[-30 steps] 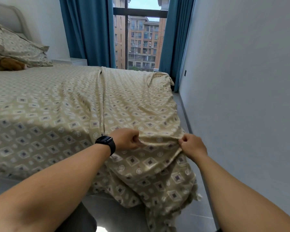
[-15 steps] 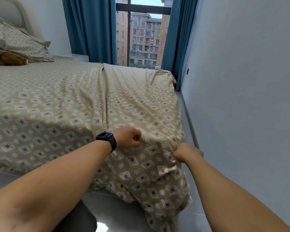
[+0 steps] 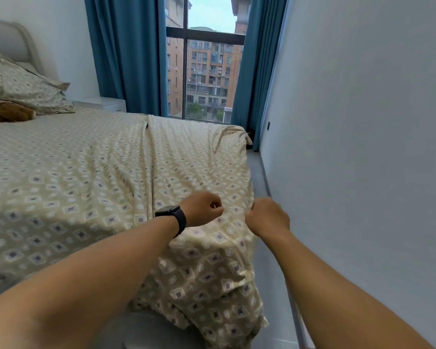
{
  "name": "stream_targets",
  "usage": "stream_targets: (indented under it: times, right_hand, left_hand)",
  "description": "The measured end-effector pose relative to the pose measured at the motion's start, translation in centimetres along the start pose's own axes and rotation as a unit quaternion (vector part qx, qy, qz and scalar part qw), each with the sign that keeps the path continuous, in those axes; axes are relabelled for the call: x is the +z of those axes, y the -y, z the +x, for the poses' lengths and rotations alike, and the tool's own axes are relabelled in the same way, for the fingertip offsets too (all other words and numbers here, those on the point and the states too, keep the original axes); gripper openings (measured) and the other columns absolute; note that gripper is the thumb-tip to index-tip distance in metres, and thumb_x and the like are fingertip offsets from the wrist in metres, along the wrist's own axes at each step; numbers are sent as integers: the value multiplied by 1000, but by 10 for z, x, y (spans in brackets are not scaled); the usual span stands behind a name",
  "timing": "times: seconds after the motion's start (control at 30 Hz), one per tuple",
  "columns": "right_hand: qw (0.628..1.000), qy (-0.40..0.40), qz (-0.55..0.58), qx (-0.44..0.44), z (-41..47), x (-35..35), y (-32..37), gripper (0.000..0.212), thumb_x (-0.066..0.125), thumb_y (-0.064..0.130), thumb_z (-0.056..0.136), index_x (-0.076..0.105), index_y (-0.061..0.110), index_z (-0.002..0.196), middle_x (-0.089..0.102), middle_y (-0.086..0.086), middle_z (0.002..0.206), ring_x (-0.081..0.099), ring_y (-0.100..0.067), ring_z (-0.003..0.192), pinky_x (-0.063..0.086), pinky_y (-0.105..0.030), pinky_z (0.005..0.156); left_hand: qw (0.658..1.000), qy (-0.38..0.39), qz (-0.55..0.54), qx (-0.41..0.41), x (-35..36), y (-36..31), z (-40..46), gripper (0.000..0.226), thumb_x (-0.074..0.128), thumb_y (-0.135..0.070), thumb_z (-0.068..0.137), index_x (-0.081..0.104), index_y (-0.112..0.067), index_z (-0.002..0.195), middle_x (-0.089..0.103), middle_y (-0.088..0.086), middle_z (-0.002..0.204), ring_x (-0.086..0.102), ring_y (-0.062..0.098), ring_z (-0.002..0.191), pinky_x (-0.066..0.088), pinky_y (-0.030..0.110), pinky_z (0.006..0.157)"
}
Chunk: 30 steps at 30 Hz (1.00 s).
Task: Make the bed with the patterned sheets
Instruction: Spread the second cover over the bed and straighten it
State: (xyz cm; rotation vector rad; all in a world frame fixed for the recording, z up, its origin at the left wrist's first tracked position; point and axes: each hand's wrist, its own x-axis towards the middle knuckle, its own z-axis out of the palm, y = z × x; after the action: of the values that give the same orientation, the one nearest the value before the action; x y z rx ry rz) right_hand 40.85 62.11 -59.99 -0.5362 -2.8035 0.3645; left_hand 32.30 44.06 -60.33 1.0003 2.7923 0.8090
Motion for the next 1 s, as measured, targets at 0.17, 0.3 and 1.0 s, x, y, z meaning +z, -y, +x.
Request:
stream_targets:
  times: [0.17,0.3,1.0]
  right_hand:
    - [997,78,11,-10,46,-180,49,17,47,27,93,54,21,79,55,2,86,57,-18,77,40,-28,57]
    - [989,145,8,-4,67,-311,91,18,46,24,93,52,20,76,58,1,85,57,-18,75,41,-28,56]
    - [913,380,5,-146,100,-412,309,47,46,33,101,44,20,146,57,-5,133,61,-20,96,50,-34,76]
  left_hand:
    - [997,68,-14,-26,-115,-99,15,25,56,-31,99,72,-14,95,72,2,91,66,21,83,55,38,78]
    - [967,241,48,-64,-208,-155,10,27,52,-35,102,70,-17,111,73,2,106,64,15,80,55,34,84]
    - [924,218,-115,-292,-445,-105,-99,26,51,-28,104,70,-12,114,67,0,97,61,14,80,54,33,82]
